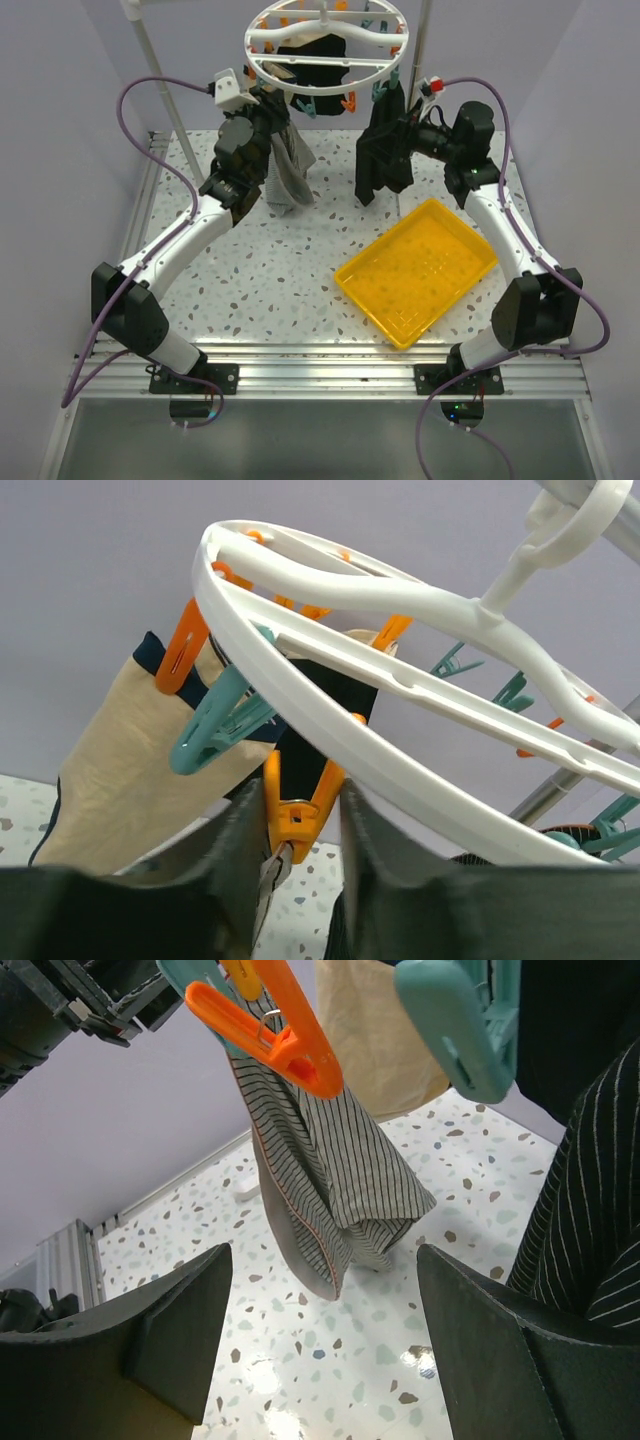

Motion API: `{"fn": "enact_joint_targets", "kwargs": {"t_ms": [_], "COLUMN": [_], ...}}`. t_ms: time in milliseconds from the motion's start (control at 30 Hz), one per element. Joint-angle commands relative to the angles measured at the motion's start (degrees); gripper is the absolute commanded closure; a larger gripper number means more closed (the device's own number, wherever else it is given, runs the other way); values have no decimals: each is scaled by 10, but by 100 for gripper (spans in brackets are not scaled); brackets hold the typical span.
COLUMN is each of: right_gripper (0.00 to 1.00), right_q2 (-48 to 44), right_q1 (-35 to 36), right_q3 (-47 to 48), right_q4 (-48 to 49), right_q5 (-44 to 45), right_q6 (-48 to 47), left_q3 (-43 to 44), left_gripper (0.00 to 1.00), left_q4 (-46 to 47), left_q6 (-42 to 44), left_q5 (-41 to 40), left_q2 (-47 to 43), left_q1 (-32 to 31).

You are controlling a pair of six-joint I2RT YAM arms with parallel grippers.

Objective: Remove the underwear clipped to the hanger

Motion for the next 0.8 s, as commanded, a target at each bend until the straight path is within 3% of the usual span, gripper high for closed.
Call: {"fn": "enact_joint_targets", "kwargs": {"t_ms": [0,267,367,400,500,567,767], "right_gripper": [22,22,22,22,22,21,18], "right_q2": [-26,-31,-34,-34,-36,-37,-46], "right_q1": [3,3,2,3,2,3,2], "right_q3": [-6,-16,-18,-19,-20,-19,-19], "right_q4": [21,17,15,13,3,-5,-45], "right_q5": [7,8,6,5,-2,-12,-53], "right_q6": [3,-6,-10,-11,-25,-44,-106], "left_q3": [4,-12,-18,-20,-26,-33,-62], "left_gripper": [74,94,80,66,41,31,14], "left_q4": [54,67,67,66,59,52,33], "left_q6": [18,22,19,17,16,15,20], "left_q5": [-8,1,6,9,16,21,70], "left_q2": [-1,-11,-18,-22,-33,-44,-86], "left_q1": [-3,-3,-3,-3,-3,-3,-3]}}
